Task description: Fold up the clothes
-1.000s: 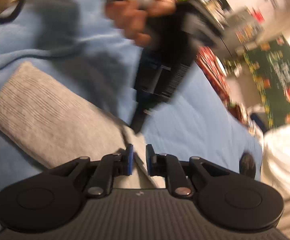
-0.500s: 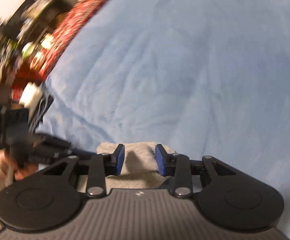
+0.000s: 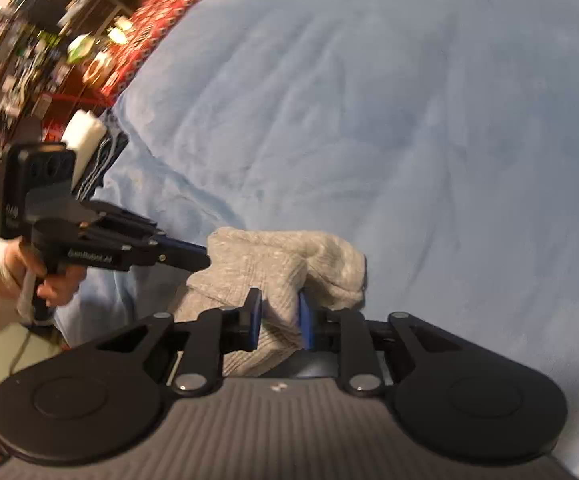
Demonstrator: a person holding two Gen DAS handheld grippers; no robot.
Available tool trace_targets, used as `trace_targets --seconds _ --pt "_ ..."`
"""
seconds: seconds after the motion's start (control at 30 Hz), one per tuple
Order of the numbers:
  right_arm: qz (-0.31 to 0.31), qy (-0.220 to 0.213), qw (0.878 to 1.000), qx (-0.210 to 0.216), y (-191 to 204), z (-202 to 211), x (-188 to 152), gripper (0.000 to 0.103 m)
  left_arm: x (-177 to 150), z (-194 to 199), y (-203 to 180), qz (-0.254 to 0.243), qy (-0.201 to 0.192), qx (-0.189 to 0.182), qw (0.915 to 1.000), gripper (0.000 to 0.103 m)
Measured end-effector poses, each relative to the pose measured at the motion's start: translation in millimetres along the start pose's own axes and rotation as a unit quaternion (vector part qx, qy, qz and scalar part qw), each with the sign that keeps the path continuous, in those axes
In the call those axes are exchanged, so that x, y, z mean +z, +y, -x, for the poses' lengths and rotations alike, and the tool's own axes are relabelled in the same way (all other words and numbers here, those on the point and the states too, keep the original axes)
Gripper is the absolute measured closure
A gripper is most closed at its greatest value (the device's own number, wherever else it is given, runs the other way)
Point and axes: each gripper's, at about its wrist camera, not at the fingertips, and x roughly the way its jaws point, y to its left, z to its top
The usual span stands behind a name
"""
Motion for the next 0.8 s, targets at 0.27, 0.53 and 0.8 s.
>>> trace_targets --seconds 0.27,0.53,0.8 --pt "0.164 -0.046 0.981 -0.091 48 -8 8 0.096 -1 21 -6 -0.002 -0.033 0.011 0.9994 0.1" --pt "0.119 -0.047 0.99 -0.054 25 -2 5 0.084 -16 26 -45 -0.083 -0.033 0.025 0.9957 0.098" --pt "0.315 -0.01 0.94 -0.132 24 -2 -8 0.081 -26 20 -73 -0.153 -0.019 0.041 0.9872 0.098"
